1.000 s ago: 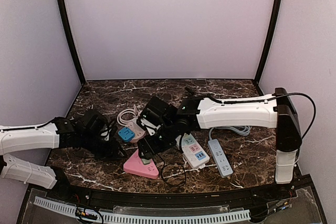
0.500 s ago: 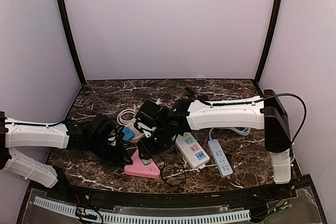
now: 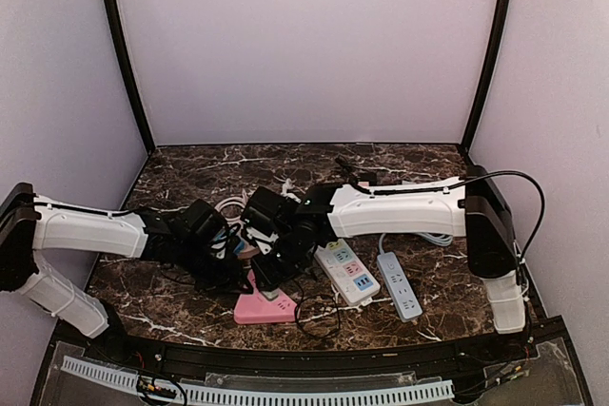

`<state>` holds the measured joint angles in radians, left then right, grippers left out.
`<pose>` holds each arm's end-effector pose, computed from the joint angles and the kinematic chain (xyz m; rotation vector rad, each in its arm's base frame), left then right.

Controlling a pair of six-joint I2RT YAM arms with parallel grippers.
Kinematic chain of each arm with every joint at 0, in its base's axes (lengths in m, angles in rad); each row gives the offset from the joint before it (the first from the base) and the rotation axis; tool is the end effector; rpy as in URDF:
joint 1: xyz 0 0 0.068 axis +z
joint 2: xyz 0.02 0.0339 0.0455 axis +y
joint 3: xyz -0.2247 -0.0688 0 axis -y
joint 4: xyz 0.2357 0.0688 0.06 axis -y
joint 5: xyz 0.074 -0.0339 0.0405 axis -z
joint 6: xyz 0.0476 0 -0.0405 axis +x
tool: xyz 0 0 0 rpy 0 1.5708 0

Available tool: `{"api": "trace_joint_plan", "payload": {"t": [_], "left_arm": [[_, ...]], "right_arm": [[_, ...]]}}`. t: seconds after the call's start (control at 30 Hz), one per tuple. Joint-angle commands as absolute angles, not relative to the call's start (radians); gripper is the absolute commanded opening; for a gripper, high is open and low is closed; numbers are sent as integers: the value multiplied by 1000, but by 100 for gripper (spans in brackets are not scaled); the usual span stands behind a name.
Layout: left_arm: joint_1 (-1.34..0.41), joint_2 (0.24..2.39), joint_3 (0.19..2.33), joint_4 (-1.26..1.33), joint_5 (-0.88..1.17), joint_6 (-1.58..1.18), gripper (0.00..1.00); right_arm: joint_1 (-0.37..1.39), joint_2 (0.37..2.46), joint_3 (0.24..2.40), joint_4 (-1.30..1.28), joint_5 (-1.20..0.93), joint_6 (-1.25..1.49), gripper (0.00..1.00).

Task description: Pull the plug off the socket

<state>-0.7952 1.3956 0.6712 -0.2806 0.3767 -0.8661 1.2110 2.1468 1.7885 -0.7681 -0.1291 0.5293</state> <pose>0.1699 -0.1983 0.1237 0.0572 2.8726 -0.9845 0.1479 0.4105 0.1660 -1.0052 2.7078 0.6191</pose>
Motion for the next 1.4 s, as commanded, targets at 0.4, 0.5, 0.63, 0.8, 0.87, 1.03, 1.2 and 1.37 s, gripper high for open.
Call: {"api": "trace_joint_plan", "payload": {"t": [0.4, 0.5, 0.63, 0.8, 0.87, 1.03, 1.2, 1.37], "left_arm": [[-798, 1498, 790, -278, 438, -801, 34], [-797, 1503, 800, -291, 447, -790, 35], [-795, 1514, 816, -306, 472, -776, 35], [-795, 1518, 812, -313, 494, -775, 36], [-795, 1524, 810, -313, 512, -772, 36], [-796, 1543, 820, -326, 534, -752, 38], [-796, 1565, 841, -343, 534, -745, 39], [-793, 1580, 858, -371, 500, -743, 40]], "right_arm": [[1196, 2146, 1852, -814, -10, 482, 32], [1194, 2124, 1820, -795, -59, 467, 43], [1194, 2123, 1809, -831, -74, 460, 43], [1194, 2092, 1751, -831, -86, 474, 44], [1195, 2084, 1737, -831, -94, 480, 43], [1194, 2086, 1727, -822, -103, 485, 30], [1193, 2103, 1753, -822, -66, 493, 13], [1185, 2118, 1787, -808, -30, 504, 7]]}}
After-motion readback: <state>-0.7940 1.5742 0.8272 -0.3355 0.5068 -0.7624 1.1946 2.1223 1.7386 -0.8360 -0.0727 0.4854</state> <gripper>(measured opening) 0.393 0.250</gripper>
